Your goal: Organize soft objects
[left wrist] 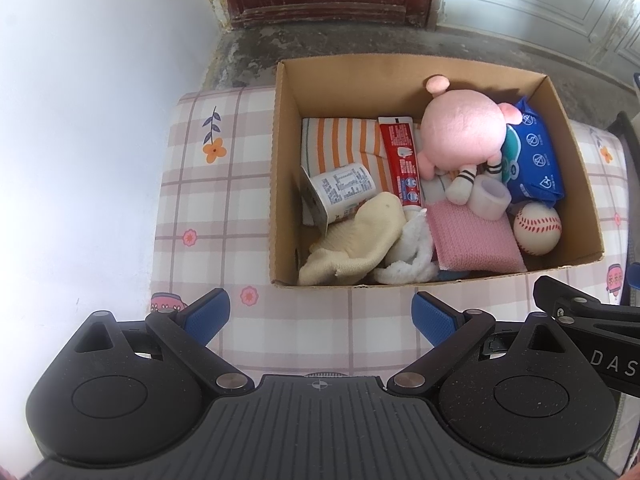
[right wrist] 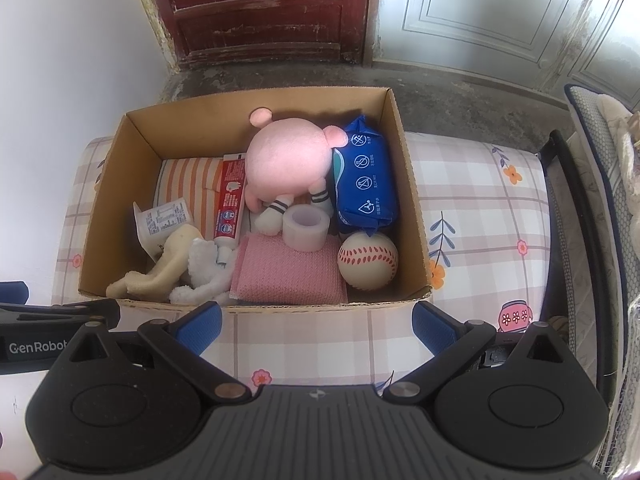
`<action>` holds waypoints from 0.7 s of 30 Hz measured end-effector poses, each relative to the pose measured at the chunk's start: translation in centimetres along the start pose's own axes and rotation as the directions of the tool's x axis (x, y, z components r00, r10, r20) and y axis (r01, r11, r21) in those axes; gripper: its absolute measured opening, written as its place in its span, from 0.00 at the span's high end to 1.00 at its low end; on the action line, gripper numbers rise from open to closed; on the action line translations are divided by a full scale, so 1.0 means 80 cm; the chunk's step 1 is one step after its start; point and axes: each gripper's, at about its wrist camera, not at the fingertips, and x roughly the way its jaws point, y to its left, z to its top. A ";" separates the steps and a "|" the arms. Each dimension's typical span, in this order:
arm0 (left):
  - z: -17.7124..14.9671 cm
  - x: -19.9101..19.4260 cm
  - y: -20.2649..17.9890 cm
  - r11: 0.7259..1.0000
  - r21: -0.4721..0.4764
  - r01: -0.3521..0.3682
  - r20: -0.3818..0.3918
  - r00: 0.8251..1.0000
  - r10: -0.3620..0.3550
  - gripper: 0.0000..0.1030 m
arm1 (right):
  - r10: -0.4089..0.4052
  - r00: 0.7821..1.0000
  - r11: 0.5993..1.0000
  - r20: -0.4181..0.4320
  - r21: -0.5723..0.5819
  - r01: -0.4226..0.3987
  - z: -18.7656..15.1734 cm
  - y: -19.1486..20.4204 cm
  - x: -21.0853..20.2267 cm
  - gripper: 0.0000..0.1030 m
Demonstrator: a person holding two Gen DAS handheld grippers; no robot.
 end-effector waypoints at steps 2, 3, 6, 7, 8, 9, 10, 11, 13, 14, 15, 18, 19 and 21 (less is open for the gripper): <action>-0.001 0.000 0.001 1.000 0.000 -0.001 0.000 1.000 0.001 0.05 | -0.001 1.000 1.000 -0.001 0.000 0.001 0.000 0.000 0.000 0.00; -0.002 -0.001 0.001 1.000 -0.001 0.000 0.000 1.000 0.000 0.05 | -0.002 1.000 1.000 -0.001 0.001 0.002 -0.001 0.000 0.000 0.00; -0.002 -0.001 0.002 1.000 -0.001 -0.001 0.001 1.000 0.001 0.05 | -0.002 1.000 1.000 -0.001 0.002 0.002 -0.001 0.001 -0.001 0.00; -0.002 -0.001 0.001 1.000 -0.001 -0.001 0.001 1.000 0.001 0.05 | -0.002 1.000 1.000 -0.001 0.003 0.002 -0.002 0.001 -0.001 0.00; -0.002 -0.001 0.001 1.000 -0.001 0.000 0.001 1.000 0.000 0.05 | -0.002 1.000 1.000 0.000 0.002 0.002 -0.003 0.002 -0.001 0.00; -0.002 -0.001 0.001 1.000 -0.001 0.000 0.000 1.000 0.000 0.05 | -0.003 1.000 1.000 -0.001 0.002 0.003 -0.003 0.002 -0.001 0.00; -0.002 -0.001 0.001 1.000 -0.002 0.000 0.001 1.000 0.000 0.05 | -0.003 1.000 1.000 -0.001 0.002 0.003 -0.003 0.001 -0.001 0.00; -0.002 -0.001 0.002 1.000 -0.001 -0.001 0.001 1.000 0.001 0.05 | -0.002 1.000 1.000 -0.002 0.003 0.002 -0.002 0.001 -0.001 0.00; -0.002 -0.001 0.002 1.000 -0.001 -0.001 0.001 1.000 0.001 0.05 | -0.002 1.000 1.000 -0.001 0.005 0.002 -0.003 0.002 -0.002 0.00; -0.002 -0.001 0.002 1.000 -0.002 0.000 0.000 1.000 0.000 0.05 | -0.002 1.000 1.000 -0.002 0.004 0.002 -0.003 0.002 -0.001 0.00; -0.003 -0.001 0.003 1.000 -0.002 0.000 0.000 1.000 0.000 0.05 | -0.003 1.000 1.000 -0.002 0.004 0.003 -0.003 0.002 -0.002 0.00; -0.002 -0.001 0.002 1.000 -0.002 0.000 0.000 1.000 0.000 0.05 | -0.003 1.000 1.000 -0.002 0.004 0.003 -0.004 0.002 -0.002 0.00; -0.003 -0.001 0.003 1.000 -0.002 0.000 0.000 1.000 0.000 0.05 | -0.003 1.000 1.000 -0.002 0.004 0.003 -0.004 0.003 -0.002 0.00; -0.004 -0.001 0.004 1.000 -0.004 -0.001 -0.001 1.000 0.001 0.05 | -0.003 1.000 1.000 -0.002 0.004 0.003 -0.005 0.004 -0.002 0.00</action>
